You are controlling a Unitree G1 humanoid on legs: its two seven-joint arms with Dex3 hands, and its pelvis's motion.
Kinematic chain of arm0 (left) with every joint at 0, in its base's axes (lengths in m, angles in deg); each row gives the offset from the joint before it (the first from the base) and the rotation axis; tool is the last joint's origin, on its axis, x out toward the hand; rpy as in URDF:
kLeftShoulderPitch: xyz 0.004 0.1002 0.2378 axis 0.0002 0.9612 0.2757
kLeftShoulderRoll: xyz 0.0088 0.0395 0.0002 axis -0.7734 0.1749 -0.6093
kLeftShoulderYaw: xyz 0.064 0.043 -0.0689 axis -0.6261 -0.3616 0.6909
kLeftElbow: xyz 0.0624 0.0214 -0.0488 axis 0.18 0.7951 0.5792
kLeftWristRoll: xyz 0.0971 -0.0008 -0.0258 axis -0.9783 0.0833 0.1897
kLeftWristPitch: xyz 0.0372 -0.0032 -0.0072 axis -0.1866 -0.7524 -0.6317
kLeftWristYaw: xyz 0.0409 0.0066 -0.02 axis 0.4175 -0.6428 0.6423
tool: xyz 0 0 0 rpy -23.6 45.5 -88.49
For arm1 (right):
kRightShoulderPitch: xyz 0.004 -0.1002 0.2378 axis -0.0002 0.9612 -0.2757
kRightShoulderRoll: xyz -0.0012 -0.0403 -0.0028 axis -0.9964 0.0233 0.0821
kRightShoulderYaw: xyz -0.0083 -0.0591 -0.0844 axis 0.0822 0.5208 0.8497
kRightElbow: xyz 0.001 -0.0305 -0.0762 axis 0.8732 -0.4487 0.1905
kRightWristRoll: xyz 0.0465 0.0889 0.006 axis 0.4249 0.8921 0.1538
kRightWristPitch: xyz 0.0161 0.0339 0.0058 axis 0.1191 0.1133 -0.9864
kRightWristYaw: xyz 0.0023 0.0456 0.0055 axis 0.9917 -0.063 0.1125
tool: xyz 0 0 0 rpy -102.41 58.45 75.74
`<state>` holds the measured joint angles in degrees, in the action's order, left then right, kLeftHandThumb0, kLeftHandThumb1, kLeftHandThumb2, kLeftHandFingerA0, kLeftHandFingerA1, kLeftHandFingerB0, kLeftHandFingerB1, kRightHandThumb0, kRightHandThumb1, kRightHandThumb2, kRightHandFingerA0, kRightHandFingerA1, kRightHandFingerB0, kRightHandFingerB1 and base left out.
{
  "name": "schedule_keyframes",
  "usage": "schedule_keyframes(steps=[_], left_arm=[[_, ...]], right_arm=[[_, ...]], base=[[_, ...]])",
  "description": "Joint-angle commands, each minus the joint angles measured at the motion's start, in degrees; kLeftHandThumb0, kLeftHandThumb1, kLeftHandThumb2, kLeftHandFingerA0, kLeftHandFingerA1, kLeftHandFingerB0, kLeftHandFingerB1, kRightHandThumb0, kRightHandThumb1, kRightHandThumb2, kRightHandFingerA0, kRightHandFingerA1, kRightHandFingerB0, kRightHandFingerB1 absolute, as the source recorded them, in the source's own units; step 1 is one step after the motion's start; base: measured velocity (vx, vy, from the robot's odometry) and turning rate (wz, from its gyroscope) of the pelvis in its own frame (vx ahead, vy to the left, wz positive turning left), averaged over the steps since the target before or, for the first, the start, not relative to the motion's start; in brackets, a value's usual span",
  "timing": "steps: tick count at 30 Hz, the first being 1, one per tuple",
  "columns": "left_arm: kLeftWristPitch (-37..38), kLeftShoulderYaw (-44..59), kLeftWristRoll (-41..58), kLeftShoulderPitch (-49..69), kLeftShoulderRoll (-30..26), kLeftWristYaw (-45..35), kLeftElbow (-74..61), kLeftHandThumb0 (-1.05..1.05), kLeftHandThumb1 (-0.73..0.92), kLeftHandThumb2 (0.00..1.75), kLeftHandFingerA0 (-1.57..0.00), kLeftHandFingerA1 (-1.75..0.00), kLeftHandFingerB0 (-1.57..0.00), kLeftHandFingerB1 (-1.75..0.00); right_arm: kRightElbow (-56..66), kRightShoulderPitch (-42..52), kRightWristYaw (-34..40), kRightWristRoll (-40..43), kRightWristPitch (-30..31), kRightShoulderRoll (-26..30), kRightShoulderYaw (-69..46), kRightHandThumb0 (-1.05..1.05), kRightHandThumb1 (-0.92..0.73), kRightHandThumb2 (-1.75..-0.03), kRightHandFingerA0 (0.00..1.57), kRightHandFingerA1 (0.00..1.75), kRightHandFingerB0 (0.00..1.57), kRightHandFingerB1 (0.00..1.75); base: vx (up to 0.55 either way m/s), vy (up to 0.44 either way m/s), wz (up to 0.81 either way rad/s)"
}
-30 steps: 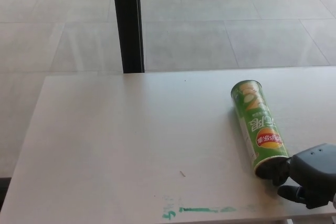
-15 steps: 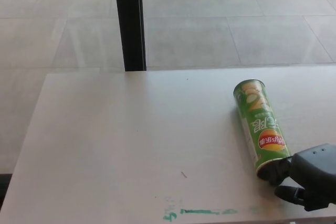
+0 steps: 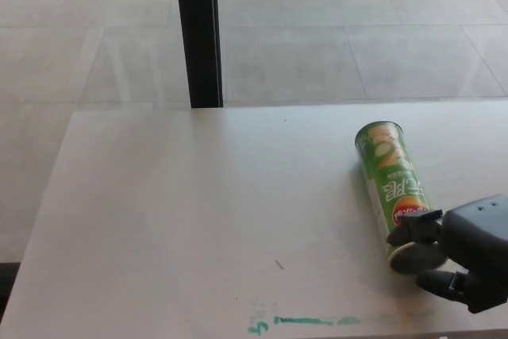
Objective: Use the right hand as a fist to push the chips tray inside its container kept in the middle of the desk
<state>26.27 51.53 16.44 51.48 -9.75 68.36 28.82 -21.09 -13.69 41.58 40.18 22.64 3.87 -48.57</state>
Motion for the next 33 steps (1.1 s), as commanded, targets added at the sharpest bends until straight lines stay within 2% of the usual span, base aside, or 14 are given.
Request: schedule_keyframes(steps=[1, 5, 6, 8, 9, 10, 12, 14, 15, 16, 21, 25, 32, 33], left_arm=[[0.96, 0.33, 0.71, 0.47, -0.4, -0.37, -0.24, -0.93, 0.61, 1.3, -0.69, -1.22, -0.39, -0.96], [0.18, 0.6, 0.97, 0.2, -0.46, -0.02, 0.01, -0.9, 0.63, 1.3, -0.63, -1.18, -0.4, -0.94], [-0.16, 0.72, 1.13, 0.21, -0.48, -0.16, 0.02, -0.88, 0.63, 1.3, -0.58, -1.16, -0.37, -0.93], [-0.02, 0.93, 1.34, 0.29, -0.32, -0.31, 0.11, -0.9, 0.63, 1.29, -0.62, -1.2, -0.39, -0.96], [0.31, 0.6, 0.91, 0.38, -0.31, -0.32, 0.39, -0.92, 0.7, 1.12, -0.52, -1.39, -0.29, -1.09], [0.4, 0.61, 0.89, 0.41, -0.3, -0.46, 0.48, -0.9, 0.64, 1.27, -0.63, -1.17, -0.34, -0.92], [0.61, 0.31, 0.47, 0.47, -0.27, -0.04, 0.75, -0.92, 0.69, 1.1, -0.61, -1.44, -0.34, -1.13], [0.27, 0.15, 0.26, 0.2, -0.35, 0.41, 0.9, -0.9, 0.63, 1.27, -0.73, -1.22, -0.4, -0.95], [0.25, 0.05, 0.12, 0.13, -0.34, 0.66, 0.96, -0.88, 0.68, 1.13, -0.62, -1.43, -0.32, -1.11], [0.29, 0.1, 0.18, 0.2, -0.3, 0.56, 0.96, -0.9, 0.64, 1.26, -0.71, -1.2, -0.4, -0.94], [0.69, 0.43, 0.49, 0.68, -0.31, 0.24, 0.99, -0.93, 0.61, 1.28, -0.75, -1.22, -0.37, -0.94], [0.35, 0.03, 0.17, 0.7, -0.46, -0.06, 0.98, -0.91, 0.71, 1.11, -0.53, -1.37, -0.29, -1.06], [-0.33, 1.19, 1.46, 0.31, -0.01, 0.15, 1.2, -0.91, 0.61, 1.27, -0.77, -1.24, -0.38, -0.93], [-0.06, 1.02, 1.25, 0.38, 0.02, 0.21, 1.21, -0.9, 0.63, 1.26, -0.73, -1.22, -0.4, -0.95]], right_arm=[[20.2, -1.33, -31.38, 35.76, 21.21, 10.55, -17.88, -0.57, -0.82, -0.64, 0.72, 0.78, 0.45, 0.51], [14.75, -1.3, -23.31, 35.19, 17.59, 7.93, -30.49, -0.54, -0.82, -0.64, 0.78, 0.82, 0.55, 0.5], [10.33, -0.95, -18.26, 35.4, 15.73, 5.29, -35.5, -0.45, -0.63, -1.03, 0.8, 0.91, 0.56, 0.65], [7.72, -0.98, -15.87, 36.11, 15.78, 3.63, -38.77, -0.44, -0.64, -1.02, 0.78, 0.9, 0.56, 0.66], [5.33, -0.91, -12.09, 34.62, 15.94, 2.07, -42.23, -0.54, -0.77, -0.63, 0.86, 0.97, 0.67, 0.51], [3.61, -0.57, -10.13, 33.79, 14.94, 1.69, -44.11, -0.54, -0.8, -0.64, 0.84, 1.04, 0.64, 0.52], [-0.3, 0.22, -6.42, 32.71, 12.2, 1.19, -47.35, -0.54, -0.78, -0.63, 0.85, 0.95, 0.63, 0.5], [-3.02, 0.81, -2.61, 32.17, 10.25, -0.22, -49.97, -0.52, -0.78, -0.63, 0.88, 0.92, 0.64, 0.51], [-4.85, 1.28, -1.21, 31.59, 9.0, -0.26, -50.99, -0.57, -0.79, -0.63, 0.89, 0.93, 0.63, 0.5], [-7.29, 1.69, 0.28, 31.91, 7.2, -0.57, -52.44, -0.57, -0.79, -0.63, 0.92, 0.94, 0.61, 0.5], [-17.66, 1.52, 6.87, 32.25, 4.33, -2.64, -57.22, -0.74, -0.8, -0.64, 1.01, 0.96, 0.67, 0.52], [-26.82, 1.42, 16.59, 30.37, 2.51, -5.83, -60.34, -0.82, -0.81, -0.64, 1.04, 1.04, 0.7, 0.64], [-35.97, -1.34, 26.3, 34.82, 1.48, -12.31, -68.14, -0.76, -0.8, -0.64, 0.93, 1.09, 0.67, 0.6], [-38.53, -2.13, 28.16, 36.19, 1.48, -13.02, -69.95, -0.6, -0.64, -1.11, 0.93, 1.03, 0.62, 0.71]], base=[[0.0, 0.0, 0.0], [0.0, 0.0, 0.0], [0.0, 0.0, 0.0], [0.0, 0.0, 0.0], [0.0, 0.0, 0.0], [0.0, 0.0, 0.0], [0.0, 0.0, 0.0], [0.0, 0.0, 0.0], [0.0, 0.0, 0.0], [0.0, 0.0, 0.0], [0.0, 0.0, 0.0], [0.0, 0.0, 0.0], [0.0, 0.0, 0.0], [0.0, 0.0, 0.0]])
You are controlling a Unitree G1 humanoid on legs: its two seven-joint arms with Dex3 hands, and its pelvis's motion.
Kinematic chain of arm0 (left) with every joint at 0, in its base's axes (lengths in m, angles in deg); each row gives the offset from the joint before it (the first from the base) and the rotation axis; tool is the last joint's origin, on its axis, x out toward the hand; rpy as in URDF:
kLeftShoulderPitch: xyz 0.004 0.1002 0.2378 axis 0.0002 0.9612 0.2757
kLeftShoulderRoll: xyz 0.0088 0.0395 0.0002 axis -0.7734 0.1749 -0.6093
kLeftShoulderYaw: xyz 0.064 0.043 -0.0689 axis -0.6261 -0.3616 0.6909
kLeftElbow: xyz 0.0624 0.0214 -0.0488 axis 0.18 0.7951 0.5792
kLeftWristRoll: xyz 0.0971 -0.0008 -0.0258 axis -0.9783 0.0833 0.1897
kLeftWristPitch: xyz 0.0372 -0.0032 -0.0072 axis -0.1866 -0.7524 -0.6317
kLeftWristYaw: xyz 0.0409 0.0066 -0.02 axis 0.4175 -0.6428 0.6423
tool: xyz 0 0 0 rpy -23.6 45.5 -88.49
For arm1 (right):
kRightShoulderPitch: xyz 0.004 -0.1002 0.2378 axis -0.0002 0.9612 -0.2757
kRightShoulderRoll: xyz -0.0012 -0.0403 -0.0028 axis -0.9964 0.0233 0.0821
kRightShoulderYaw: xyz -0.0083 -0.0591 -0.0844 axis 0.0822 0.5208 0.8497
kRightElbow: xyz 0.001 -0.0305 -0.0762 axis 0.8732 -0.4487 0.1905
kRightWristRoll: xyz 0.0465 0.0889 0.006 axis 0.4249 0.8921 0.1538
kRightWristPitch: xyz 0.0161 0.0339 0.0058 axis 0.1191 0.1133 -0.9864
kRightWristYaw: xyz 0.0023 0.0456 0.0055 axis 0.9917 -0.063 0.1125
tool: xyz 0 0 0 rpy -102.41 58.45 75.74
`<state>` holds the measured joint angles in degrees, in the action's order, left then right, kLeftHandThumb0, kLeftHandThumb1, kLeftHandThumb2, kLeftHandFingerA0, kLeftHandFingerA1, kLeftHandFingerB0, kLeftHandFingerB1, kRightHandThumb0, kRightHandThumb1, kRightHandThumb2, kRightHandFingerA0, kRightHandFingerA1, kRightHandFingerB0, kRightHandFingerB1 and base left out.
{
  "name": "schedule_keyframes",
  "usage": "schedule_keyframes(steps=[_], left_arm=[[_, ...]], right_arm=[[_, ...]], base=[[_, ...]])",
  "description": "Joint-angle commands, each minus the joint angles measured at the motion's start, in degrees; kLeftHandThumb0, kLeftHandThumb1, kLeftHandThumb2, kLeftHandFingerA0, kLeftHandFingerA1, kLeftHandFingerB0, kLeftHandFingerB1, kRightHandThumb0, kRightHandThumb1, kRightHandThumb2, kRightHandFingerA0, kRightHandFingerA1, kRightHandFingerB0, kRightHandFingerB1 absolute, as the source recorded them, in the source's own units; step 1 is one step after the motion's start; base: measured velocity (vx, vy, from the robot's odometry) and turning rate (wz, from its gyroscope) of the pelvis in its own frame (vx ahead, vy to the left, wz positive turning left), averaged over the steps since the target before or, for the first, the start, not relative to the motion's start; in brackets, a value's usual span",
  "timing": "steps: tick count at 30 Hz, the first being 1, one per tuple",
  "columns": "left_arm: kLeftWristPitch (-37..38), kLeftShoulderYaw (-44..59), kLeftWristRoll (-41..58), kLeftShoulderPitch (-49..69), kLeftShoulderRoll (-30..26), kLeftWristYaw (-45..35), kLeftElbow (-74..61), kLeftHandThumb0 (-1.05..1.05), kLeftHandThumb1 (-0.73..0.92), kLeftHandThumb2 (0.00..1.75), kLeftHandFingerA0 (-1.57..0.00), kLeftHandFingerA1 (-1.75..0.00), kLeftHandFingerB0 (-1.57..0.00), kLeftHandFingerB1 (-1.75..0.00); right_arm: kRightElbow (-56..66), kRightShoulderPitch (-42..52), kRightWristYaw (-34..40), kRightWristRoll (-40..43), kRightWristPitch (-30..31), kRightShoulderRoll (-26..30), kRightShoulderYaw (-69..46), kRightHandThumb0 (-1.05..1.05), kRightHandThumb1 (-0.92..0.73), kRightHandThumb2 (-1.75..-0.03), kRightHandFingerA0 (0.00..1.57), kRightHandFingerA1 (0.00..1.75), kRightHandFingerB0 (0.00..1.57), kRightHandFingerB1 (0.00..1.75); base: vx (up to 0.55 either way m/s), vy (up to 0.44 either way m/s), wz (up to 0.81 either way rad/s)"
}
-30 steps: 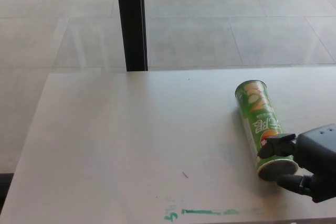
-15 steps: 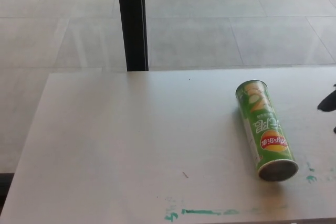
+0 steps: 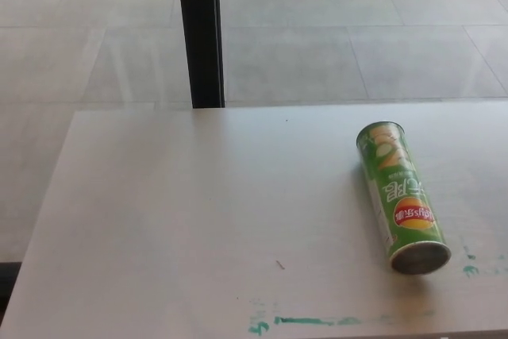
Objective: Use the right hand as a fist to push the chips tray inside its container kept in the middle of the desk
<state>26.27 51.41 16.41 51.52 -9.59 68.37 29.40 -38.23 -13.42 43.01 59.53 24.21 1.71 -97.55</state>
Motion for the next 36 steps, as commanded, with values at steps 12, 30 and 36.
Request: schedule_keyframes(steps=[12, 30, 36], left_arm=[[1.17, 0.14, 0.35, 1.95, 0.11, -0.54, 0.37, -0.91, 0.64, 1.3, -0.69, -1.22, -0.36, -0.95], [0.17, -0.65, -0.32, 0.16, -1.23, 0.05, 0.44, -0.87, 0.68, 1.33, -0.62, -1.16, -0.31, -0.9], [0.43, -0.62, -0.15, 0.38, -1.42, -0.2, 0.0, -0.88, 0.7, 1.34, -0.65, -1.2, -0.37, -0.95]], right_arm=[[-53.44, -1.59, 35.04, 24.8, -5.87, -7.76, -31.39, -0.73, -0.86, -0.67, 0.98, 1.11, 0.49, 0.73], [-53.25, -2.55, 38.55, 25.64, 0.67, -15.56, -33.06, -0.77, -0.88, -0.68, 0.79, 1.36, 0.65, 0.77], [-57.03, -1.94, 38.02, 26.36, -3.93, -16.43, -31.82, -0.67, -0.67, -1.12, 0.75, 0.95, 0.85, 1.01]], base=[[0.0, 0.0, 0.0], [0.0, 0.0, 0.0], [0.0, 0.0, 0.0]])
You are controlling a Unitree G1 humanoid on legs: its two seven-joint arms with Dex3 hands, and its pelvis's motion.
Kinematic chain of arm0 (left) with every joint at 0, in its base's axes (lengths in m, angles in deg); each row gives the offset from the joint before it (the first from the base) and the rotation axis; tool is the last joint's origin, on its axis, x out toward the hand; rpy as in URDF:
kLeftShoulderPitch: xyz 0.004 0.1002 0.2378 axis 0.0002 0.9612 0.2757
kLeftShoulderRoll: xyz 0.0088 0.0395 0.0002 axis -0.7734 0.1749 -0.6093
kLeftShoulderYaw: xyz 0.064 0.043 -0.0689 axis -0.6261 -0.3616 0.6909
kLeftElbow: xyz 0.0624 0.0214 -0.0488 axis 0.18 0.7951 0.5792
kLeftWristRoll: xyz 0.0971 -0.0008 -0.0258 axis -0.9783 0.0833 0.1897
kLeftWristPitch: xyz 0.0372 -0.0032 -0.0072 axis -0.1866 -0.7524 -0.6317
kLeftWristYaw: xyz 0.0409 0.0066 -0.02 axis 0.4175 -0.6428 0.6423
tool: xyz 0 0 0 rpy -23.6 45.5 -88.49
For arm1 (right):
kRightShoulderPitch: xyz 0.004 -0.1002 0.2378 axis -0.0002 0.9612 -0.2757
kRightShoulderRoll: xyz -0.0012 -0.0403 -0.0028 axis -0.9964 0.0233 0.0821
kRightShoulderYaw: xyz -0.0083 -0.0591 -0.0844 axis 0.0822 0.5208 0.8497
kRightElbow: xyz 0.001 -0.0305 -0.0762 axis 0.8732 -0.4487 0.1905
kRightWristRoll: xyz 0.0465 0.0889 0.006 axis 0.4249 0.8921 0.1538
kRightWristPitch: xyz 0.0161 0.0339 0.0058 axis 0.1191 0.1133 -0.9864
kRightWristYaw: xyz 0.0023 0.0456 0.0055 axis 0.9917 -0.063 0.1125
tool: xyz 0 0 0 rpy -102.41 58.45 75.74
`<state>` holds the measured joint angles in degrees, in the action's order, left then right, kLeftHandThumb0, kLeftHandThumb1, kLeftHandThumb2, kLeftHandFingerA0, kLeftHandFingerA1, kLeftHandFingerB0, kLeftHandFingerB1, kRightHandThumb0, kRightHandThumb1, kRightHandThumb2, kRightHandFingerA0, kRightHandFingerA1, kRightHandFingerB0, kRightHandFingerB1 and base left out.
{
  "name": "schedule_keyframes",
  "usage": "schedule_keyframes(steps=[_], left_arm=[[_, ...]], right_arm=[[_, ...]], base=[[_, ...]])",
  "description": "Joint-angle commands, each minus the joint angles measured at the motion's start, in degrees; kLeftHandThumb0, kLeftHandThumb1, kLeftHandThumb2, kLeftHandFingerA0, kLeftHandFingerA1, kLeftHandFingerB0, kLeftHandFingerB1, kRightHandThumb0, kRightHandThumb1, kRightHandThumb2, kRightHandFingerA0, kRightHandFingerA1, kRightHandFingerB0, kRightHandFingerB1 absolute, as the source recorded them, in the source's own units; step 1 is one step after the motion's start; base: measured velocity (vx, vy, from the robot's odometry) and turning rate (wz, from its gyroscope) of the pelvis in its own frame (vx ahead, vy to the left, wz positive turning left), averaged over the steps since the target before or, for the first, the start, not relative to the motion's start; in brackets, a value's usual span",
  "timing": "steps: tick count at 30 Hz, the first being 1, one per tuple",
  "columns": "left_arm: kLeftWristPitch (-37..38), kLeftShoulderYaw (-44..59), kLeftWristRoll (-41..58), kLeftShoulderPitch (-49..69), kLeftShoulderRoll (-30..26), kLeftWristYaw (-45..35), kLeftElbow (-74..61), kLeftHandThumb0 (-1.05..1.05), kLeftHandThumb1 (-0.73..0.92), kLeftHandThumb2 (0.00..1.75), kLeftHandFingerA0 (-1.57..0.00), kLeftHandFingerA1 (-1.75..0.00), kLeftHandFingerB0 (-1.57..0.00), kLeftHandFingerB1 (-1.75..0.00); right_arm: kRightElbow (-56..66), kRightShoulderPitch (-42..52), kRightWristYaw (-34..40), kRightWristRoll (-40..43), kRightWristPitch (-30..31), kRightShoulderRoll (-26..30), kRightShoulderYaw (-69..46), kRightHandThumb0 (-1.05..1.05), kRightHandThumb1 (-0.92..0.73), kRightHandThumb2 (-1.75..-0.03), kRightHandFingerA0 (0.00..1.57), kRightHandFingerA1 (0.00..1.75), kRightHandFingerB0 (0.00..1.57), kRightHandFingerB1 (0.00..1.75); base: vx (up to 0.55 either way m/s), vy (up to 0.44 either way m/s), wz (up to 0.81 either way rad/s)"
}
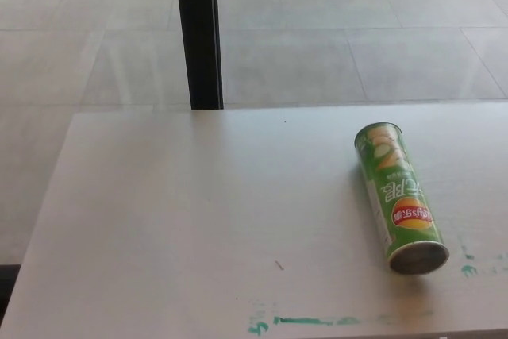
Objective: Use the right hand as a fist to push the chips tray inside its container kept in the middle of the desk
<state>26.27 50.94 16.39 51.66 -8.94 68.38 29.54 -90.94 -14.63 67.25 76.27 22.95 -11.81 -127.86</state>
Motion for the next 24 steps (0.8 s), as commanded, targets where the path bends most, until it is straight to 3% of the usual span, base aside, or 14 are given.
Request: schedule_keyframes(steps=[1, 2, 4, 5, 6, 9, 13, 16, 17, 19, 20, 22, 24], left_arm=[[0.48, -0.15, -0.17, 0.2, -1.99, 0.17, -0.12, -0.9, 0.69, 1.33, -0.7, -1.23, -0.36, -0.96], [0.43, 0.11, 0.08, 0.08, -1.87, 0.34, -0.07, -0.9, 0.68, 1.33, -0.67, -1.22, -0.34, -0.94], [0.37, 0.2, 0.18, 0.02, -1.88, 0.33, -0.03, -0.9, 0.68, 1.33, -0.67, -1.22, -0.34, -0.94], [-0.13, 0.18, 0.18, -0.06, -2.02, 0.01, 0.13, -0.86, 0.69, 1.33, -0.56, -1.12, -0.29, -0.88], [-0.31, 0.43, 0.5, -0.11, -2.01, -0.01, -0.05, -0.87, 0.69, 1.34, -0.67, -1.23, -0.34, -0.93], [-0.18, 0.25, 0.31, -0.1, -1.95, 0.2, -0.19, -0.86, 0.69, 1.35, -0.71, -1.24, -0.37, -0.95], [-0.8, 0.12, 0.39, -0.55, -2.13, 0.05, -0.3, -0.87, 0.69, 1.35, -0.61, -1.18, -0.33, -0.92], [-0.98, 0.02, 0.4, -0.6, -2.28, -0.68, -0.37, -0.86, 0.7, 1.35, -0.59, -1.16, -0.32, -0.91], [-0.92, -0.07, 0.29, -0.6, -2.25, -0.46, -0.37, -0.85, 0.7, 1.35, -0.57, -1.14, -0.33, -0.91], [-0.91, -0.24, 0.14, -0.91, -2.22, -0.07, -0.4, -0.85, 0.7, 1.35, -0.57, -1.14, -0.33, -0.91], [-1.08, -0.37, -0.02, -0.98, -2.19, 0.21, -0.17, -0.85, 0.71, 1.35, -0.62, -1.17, -0.36, -0.93], [-1.25, -0.61, -0.2, -1.3, -2.3, 0.34, 0.09, -0.89, 0.71, 1.33, -0.65, -1.19, -0.36, -0.92], [-1.52, -0.15, 0.3, -1.36, -1.98, 0.9, 0.23, -0.85, 0.69, 1.33, -0.67, -1.22, -0.35, -0.92]], right_arm=[[-4.19, -0.73, 13.44, 10.02, -3.22, -3.15, -1.44, -0.74, -0.84, -0.66, 0.69, 1.02, 0.83, 1.06], [-5.21, -0.97, 13.0, 10.58, -4.79, -2.94, -1.2, -0.72, -0.84, -0.66, 0.73, 1.17, 0.7, 1.02], [-5.93, -0.99, 13.14, 11.11, -5.61, -2.73, -0.67, -0.72, -0.84, -0.66, 0.73, 1.17, 0.7, 1.02], [-4.4, -1.05, 11.22, 11.87, -4.78, -3.17, -0.22, -0.69, -0.85, -0.66, 0.86, 1.27, 0.61, 0.78], [-4.46, -1.03, 10.54, 11.18, -4.45, -3.18, 1.41, -0.71, -0.88, -0.67, 0.87, 1.15, 0.57, 0.64], [-5.46, -1.28, 11.2, 11.96, -3.69, -2.72, 3.75, -0.72, -0.86, -0.66, 0.84, 1.2, 0.56, 0.66], [-6.35, -0.22, 10.21, 12.42, -9.07, -4.33, 9.25, -0.68, -0.87, -0.67, 0.98, 1.27, 0.64, 0.68], [-7.91, -0.46, 9.86, 15.53, -12.1, -4.71, 10.23, -0.74, -0.83, -0.65, 0.94, 1.34, 0.62, 0.72], [-8.64, -0.35, 10.19, 14.67, -11.47, -4.1, 11.53, -0.72, -0.64, -0.99, 0.98, 1.15, 0.64, 0.77], [-10.13, -0.5, 10.91, 13.89, -10.75, -2.96, 14.06, -0.72, -0.64, -0.99, 0.98, 1.15, 0.64, 0.77], [-11.12, -1.43, 11.06, 16.16, -9.74, -2.75, 13.39, -0.67, -0.83, -0.64, 0.97, 1.2, 0.68, 0.74], [-8.53, -0.49, 10.97, 16.51, -9.55, -3.81, 14.94, -0.68, -0.84, -0.65, 0.89, 1.23, 0.61, 0.68], [-7.93, 0.09, 11.32, 16.68, -10.01, -4.0, 16.46, -0.66, -0.84, -0.65, 0.91, 1.29, 0.65, 0.75]], base=[[0.0, 0.0, 0.0], [0.0, 0.0, 0.0], [0.0, 0.0, 0.0], [0.0, 0.0, 0.0], [0.0, 0.0, 0.0], [0.0, 0.0, 0.0], [0.0, 0.0, 0.0], [0.0, 0.0, 0.0], [0.0, 0.0, 0.0], [0.0, 0.0, 0.0], [0.0, 0.0, 0.0], [0.0, 0.0, 0.0], [0.0, 0.0, 0.0]])
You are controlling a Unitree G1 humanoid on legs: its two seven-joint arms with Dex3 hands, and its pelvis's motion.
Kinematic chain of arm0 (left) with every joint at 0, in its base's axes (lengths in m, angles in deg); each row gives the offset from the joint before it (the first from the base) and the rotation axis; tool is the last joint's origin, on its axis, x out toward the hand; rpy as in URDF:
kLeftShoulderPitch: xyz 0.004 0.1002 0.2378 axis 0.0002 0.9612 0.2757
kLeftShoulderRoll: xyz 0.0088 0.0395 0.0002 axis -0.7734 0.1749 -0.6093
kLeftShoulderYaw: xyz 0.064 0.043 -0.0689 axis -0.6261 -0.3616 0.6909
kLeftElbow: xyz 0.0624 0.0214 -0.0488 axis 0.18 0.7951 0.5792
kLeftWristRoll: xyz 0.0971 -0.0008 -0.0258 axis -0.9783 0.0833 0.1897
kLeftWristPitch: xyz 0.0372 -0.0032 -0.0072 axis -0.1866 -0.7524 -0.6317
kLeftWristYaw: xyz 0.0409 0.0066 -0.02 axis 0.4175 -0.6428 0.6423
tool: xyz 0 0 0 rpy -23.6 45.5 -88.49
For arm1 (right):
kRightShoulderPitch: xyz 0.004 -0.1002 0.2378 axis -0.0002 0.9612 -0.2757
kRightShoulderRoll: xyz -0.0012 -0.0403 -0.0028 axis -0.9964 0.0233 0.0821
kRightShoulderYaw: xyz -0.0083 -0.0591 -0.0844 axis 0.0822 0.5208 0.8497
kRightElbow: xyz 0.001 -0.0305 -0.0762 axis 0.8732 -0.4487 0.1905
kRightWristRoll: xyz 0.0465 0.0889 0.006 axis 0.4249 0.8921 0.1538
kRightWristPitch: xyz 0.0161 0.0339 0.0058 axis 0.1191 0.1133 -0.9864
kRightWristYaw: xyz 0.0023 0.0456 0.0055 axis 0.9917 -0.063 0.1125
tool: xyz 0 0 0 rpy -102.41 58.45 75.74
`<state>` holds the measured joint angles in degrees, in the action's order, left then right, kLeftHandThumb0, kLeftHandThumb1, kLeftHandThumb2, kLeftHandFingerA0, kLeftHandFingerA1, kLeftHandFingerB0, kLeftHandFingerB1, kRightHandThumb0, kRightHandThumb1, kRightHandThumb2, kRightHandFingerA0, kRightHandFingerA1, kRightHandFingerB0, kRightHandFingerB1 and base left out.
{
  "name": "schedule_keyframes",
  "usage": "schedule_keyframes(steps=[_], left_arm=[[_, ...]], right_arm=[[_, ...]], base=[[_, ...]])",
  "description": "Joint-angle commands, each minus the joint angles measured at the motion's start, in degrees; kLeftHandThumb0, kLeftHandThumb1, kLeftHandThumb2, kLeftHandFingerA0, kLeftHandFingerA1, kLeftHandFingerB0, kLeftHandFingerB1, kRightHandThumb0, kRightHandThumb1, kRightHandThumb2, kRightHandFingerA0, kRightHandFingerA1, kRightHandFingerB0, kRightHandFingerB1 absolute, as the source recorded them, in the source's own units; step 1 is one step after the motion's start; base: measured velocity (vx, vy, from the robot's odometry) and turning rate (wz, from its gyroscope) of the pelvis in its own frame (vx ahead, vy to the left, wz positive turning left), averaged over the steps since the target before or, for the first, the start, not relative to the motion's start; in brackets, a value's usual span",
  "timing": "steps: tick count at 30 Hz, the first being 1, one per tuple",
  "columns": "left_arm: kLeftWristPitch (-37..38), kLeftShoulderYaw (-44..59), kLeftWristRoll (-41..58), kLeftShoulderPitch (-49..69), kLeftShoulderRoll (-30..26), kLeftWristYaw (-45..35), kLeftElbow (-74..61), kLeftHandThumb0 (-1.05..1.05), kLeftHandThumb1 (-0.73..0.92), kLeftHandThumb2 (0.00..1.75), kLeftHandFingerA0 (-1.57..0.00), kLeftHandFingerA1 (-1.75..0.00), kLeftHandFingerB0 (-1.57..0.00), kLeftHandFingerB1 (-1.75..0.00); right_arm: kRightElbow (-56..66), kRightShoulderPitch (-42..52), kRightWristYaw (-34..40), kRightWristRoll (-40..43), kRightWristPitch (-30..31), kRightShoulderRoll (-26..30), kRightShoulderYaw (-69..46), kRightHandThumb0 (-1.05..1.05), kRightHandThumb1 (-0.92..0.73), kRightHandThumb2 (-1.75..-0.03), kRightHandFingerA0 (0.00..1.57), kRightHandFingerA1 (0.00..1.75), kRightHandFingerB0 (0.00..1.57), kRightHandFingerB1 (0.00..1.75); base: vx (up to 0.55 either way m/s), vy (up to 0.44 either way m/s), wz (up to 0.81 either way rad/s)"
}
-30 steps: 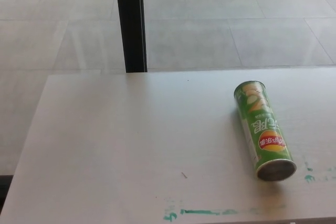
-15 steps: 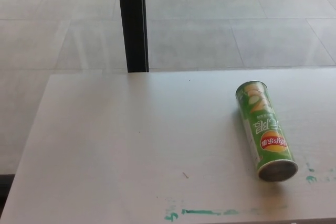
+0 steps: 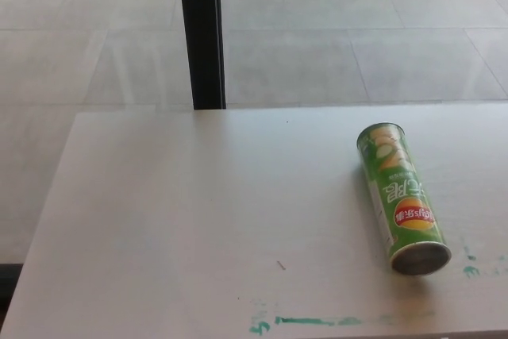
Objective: Use the right hand as a fist to push the chips tray inside its container kept in the middle of the desk
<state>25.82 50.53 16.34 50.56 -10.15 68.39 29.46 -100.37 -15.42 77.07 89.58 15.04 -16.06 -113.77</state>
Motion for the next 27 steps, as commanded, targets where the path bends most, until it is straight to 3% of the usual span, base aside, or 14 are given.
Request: schedule_keyframes(steps=[1, 2, 3, 4, 5, 9, 10, 13, 17, 20, 24, 25, 26, 27], left_arm=[[-1.05, 0.28, 0.35, -0.18, -0.74, 0.89, 0.32, -0.85, 0.69, 1.33, -0.67, -1.22, -0.35, -0.92], [-1.06, 0.12, 0.29, 0.13, -0.87, 0.29, 0.02, -0.86, 0.68, 1.33, -0.65, -1.18, -0.35, -0.91], [-0.92, 0.19, 0.39, 0.24, -0.76, -0.03, 0.02, -0.87, 0.69, 1.33, -0.61, -1.17, -0.33, -0.91], [-0.69, 0.31, 0.54, 0.35, -0.57, -0.4, 0.06, -0.87, 0.69, 1.33, -0.61, -1.17, -0.33, -0.91], [-0.41, 0.61, 0.79, 0.37, -0.15, 0.06, 0.18, -0.88, 0.68, 1.33, -0.61, -1.19, -0.36, -0.95], [-1.19, 0.68, 0.83, 0.49, -0.14, -0.04, 0.26, -0.91, 0.68, 1.3, -0.59, -1.16, -0.36, -0.93], [-1.09, 0.1, 0.04, 0.39, -0.2, 0.58, 0.62, -0.89, 0.66, 1.3, -0.66, -1.19, -0.39, -0.93], [-0.54, -0.32, -0.21, 0.8, -0.2, 0.2, 0.47, -0.88, 0.68, 1.32, -0.63, -1.17, -0.41, -0.94], [-0.21, -0.59, -0.43, 0.84, -0.15, 0.95, 0.21, -0.94, 0.69, 1.31, -0.73, -1.25, -0.48, -1.0], [-0.16, -0.87, -0.21, 0.98, -0.55, -0.6, 0.1, -0.88, 0.69, 1.33, -0.58, -1.15, -0.35, -0.92], [-0.98, -0.41, 0.35, 0.57, -0.56, -0.19, 0.18, -0.89, 0.68, 1.34, -0.6, -1.16, -0.34, -0.92], [-1.01, -0.71, -0.04, 0.48, -0.59, 0.15, 0.27, -0.91, 0.66, 1.33, -0.65, -1.18, -0.36, -0.91], [-1.21, -0.34, 0.32, 0.4, -0.54, 0.16, 0.31, -0.91, 0.65, 1.32, -0.78, -1.28, -0.38, -0.95], [-1.56, 0.46, 1.16, 0.32, -0.45, -0.22, 0.29, -0.91, 0.65, 1.32, -0.78, -1.28, -0.38, -0.95]], right_arm=[[1.55, 0.98, 1.55, 3.55, -2.08, 0.28, 2.61, -0.66, -0.84, -0.65, 0.91, 1.29, 0.65, 0.75], [0.59, 0.39, 1.83, 4.73, -2.11, 0.61, 2.45, -0.66, -0.84, -0.66, 0.95, 1.3, 0.69, 0.81], [0.82, 1.12, 1.55, 4.01, -2.05, 0.86, 3.89, -0.69, -0.88, -0.66, 0.96, 1.23, 0.63, 0.68], [1.34, 2.28, 1.04, 2.54, -1.93, 1.14, 5.86, -0.69, -0.88, -0.66, 0.96, 1.23, 0.63, 0.68], [1.23, 1.73, 1.36, 4.64, -1.27, 1.27, 5.12, -0.69, -0.84, -0.65, 0.88, 1.24, 0.66, 0.71], [2.62, 2.64, 2.74, 5.03, -1.19, 1.06, 7.21, -0.68, -0.83, -0.65, 0.91, 1.28, 0.71, 0.76], [3.15, 2.85, 2.27, 5.94, -0.62, 1.07, 7.19, -0.68, -0.82, -0.65, 0.93, 1.24, 0.68, 0.72], [2.49, 3.17, 2.58, 6.08, -1.86, 1.18, 8.3, -0.67, -0.82, -0.64, 0.99, 1.22, 0.69, 0.73], [3.11, 4.28, 1.35, 5.87, -2.43, 1.36, 10.96, -0.65, -0.85, -0.65, 0.89, 1.22, 0.65, 0.69], [1.23, 3.65, 2.21, 6.01, -2.44, 1.88, 11.73, -0.65, -0.85, -0.65, 0.97, 1.18, 0.66, 0.66], [0.65, 3.34, 1.71, 7.88, -2.35, 1.78, 11.59, -0.68, -0.81, -0.64, 0.99, 1.24, 0.71, 0.72], [0.98, 3.97, 1.77, 6.83, -2.6, 1.88, 12.8, -0.69, -0.83, -0.64, 0.95, 1.15, 0.7, 0.7], [1.29, 4.08, 1.67, 7.03, -1.9, 1.95, 12.99, -0.71, -0.82, -0.64, 0.93, 1.18, 0.67, 0.67], [1.7, 3.94, 1.52, 7.96, -0.79, 1.94, 12.82, -0.71, -0.82, -0.64, 0.93, 1.18, 0.67, 0.67]], base=[[0.0, 0.0, 0.0], [0.0, 0.0, 0.0], [0.0, 0.0, 0.0], [0.0, 0.0, 0.0], [0.0, 0.0, 0.0], [0.0, 0.0, 0.0], [0.0, 0.0, 0.0], [0.0, 0.0, 0.0], [0.0, 0.0, 0.0], [0.0, 0.0, 0.0], [0.0, 0.0, 0.0], [0.0, 0.0, 0.0], [0.0, 0.0, 0.0], [0.0, 0.0, 0.0]])
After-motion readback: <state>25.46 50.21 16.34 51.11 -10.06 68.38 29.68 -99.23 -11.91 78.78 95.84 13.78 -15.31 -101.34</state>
